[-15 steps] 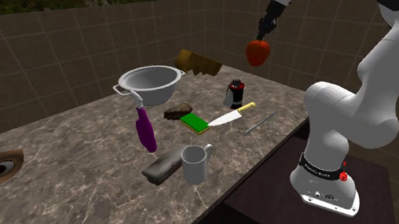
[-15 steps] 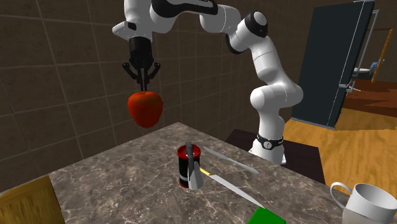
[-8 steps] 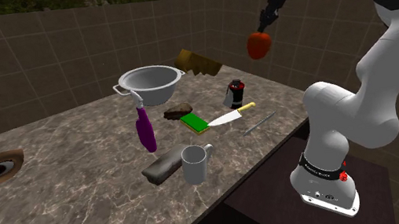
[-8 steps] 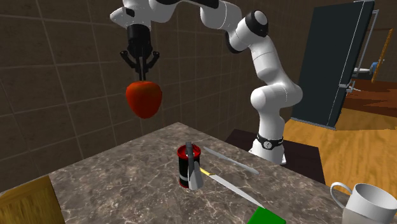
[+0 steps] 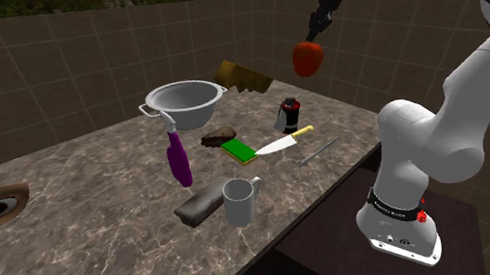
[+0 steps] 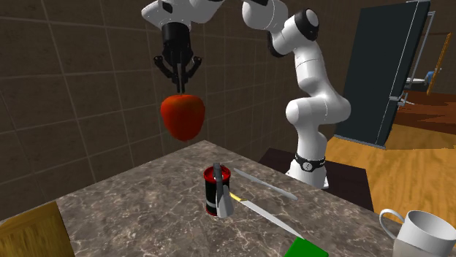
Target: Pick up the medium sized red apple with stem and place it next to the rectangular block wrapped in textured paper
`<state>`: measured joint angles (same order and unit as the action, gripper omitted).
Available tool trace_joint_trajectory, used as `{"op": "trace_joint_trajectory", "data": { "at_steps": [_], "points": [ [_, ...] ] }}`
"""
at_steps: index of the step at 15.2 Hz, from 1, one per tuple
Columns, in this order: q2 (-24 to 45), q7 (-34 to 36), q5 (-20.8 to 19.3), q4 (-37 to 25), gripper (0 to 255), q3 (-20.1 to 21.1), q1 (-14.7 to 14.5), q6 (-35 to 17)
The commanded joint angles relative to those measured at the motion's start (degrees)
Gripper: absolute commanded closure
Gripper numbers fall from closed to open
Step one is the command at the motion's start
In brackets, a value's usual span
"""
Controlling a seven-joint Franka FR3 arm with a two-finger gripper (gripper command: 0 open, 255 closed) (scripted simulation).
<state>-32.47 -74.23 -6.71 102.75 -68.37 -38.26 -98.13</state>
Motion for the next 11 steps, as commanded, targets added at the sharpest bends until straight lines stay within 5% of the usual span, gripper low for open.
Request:
{"op": "trace_joint_trajectory", "data": {
  "at_steps": [1,11],
  "points": [
    [-0.9,2.6,0.0,3.7,255,5.1,3.2,-1.4],
    [-5.5,16.1,0.4,17.2,255,22.5,9.1,-8.1]
  ]
}}
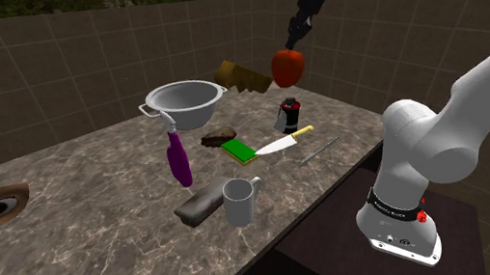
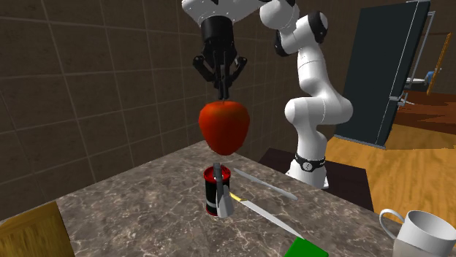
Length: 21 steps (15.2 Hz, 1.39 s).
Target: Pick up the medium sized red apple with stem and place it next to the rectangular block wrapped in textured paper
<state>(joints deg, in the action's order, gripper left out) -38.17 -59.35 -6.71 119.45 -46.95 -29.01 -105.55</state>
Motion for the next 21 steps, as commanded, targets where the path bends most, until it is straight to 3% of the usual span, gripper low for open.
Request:
{"op": "trace_joint_trajectory", "data": {
  "at_steps": [1,11,21],
  "points": [
    [-0.1,2.5,0.5,1.5,255,2.4,-0.1,-1.3],
    [0.4,15.2,3.2,7.9,255,14.4,-1.9,-7.7],
    [6.6,26.9,6.6,7.6,255,23.9,-6.4,-13.8]
  ]
}}
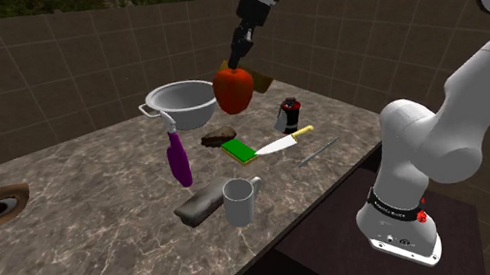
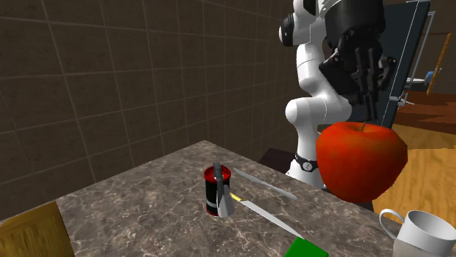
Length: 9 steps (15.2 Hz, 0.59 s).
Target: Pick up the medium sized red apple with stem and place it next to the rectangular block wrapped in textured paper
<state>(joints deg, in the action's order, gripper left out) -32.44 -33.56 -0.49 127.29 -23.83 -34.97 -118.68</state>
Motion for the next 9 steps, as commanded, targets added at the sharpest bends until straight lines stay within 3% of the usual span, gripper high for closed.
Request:
{"op": "trace_joint_trajectory", "data": {
  "at_steps": [1,9],
  "points": [
    [1.7,2.2,0.6,-0.6,255,1.7,-1.0,-1.2],
    [10.6,10.6,2.6,-6.2,255,7.8,-4.8,-4.7]
  ]
}}
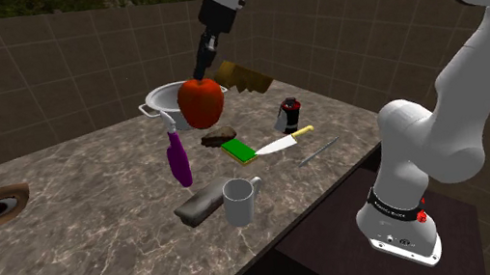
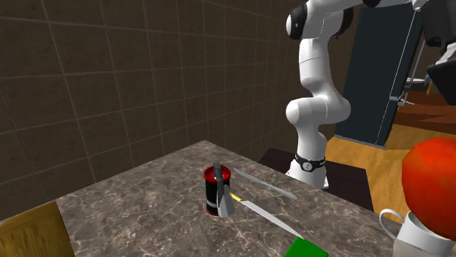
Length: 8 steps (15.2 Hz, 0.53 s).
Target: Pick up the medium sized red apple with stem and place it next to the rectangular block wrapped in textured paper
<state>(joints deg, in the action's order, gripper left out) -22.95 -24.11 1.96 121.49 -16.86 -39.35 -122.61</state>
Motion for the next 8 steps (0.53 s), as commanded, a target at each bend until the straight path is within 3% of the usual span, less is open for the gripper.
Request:
{"op": "trace_joint_trajectory", "data": {
  "at_steps": [1,8],
  "points": [
    [2.4,2.2,0.3,-1.4,255,1.5,-0.9,-1.1],
    [12.3,9.0,0.9,-10.4,255,5.8,-3.8,-2.1]
  ]
}}
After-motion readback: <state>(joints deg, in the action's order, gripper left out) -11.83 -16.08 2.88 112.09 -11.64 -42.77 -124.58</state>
